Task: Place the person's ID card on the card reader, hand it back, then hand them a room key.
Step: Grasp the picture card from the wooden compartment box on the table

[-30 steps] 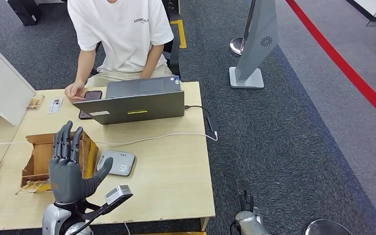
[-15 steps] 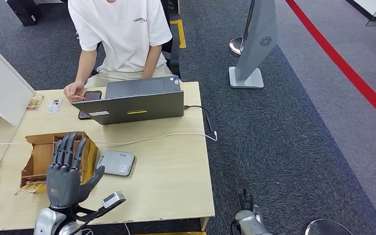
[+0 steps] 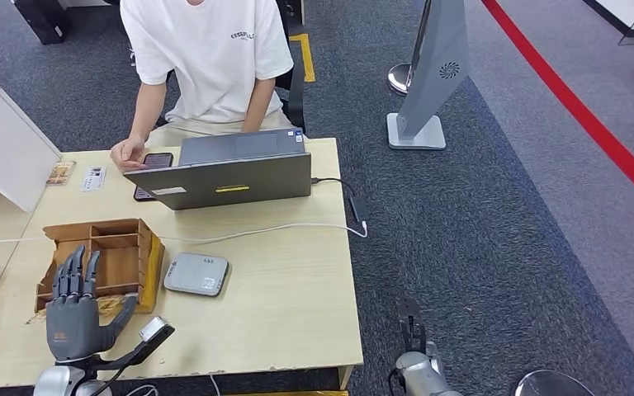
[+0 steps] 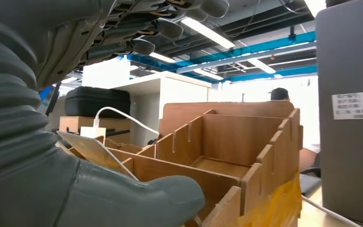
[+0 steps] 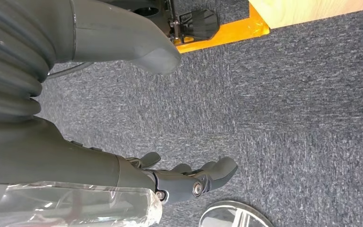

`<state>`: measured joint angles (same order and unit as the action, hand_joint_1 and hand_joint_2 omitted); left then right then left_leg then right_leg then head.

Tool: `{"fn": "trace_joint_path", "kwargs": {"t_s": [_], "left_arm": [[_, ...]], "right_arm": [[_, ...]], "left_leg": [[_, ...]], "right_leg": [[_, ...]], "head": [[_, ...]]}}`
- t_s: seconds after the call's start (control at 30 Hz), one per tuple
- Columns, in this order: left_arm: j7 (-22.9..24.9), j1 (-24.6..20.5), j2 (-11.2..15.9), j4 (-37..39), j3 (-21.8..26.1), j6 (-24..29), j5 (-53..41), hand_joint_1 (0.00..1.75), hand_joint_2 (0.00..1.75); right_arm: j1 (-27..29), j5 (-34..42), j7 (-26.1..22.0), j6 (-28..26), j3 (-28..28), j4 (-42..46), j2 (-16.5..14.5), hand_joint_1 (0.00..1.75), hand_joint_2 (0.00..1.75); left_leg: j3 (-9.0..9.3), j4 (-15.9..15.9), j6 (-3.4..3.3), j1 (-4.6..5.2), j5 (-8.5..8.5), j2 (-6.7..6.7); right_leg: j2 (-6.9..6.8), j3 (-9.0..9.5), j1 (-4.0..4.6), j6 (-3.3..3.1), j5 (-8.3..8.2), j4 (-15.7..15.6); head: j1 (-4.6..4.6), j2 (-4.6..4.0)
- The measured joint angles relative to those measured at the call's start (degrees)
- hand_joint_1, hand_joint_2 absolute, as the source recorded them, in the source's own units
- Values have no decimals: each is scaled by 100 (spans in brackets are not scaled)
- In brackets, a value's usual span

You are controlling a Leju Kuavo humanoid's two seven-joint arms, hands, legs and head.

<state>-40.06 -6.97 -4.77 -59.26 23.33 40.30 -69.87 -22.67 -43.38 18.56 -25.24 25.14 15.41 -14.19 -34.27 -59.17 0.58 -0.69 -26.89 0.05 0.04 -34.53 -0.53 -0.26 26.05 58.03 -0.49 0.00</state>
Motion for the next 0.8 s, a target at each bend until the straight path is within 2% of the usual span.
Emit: {"fn": "trace_joint_path", "kwargs": {"t_s": [0.27,0.8], "left_arm": [[3,2,-80,229,233,-2,-56,0,175],[4,16,-104,543,295,-2,-20,0,175]], "right_arm": [[-2,-31,11,13,-2,-2,0,0,175],[-3,-60,15,13,-7,-2,-11,0,175]], "left_leg": [[2,2,7,-5,8,0],[-3,1,6,-4,5,0]], "right_leg": [[-1,-3,1,-5,-3,3],[-1,-6,1,-6,-2,3]], "head": [[-5,0],[-6,0]]}}
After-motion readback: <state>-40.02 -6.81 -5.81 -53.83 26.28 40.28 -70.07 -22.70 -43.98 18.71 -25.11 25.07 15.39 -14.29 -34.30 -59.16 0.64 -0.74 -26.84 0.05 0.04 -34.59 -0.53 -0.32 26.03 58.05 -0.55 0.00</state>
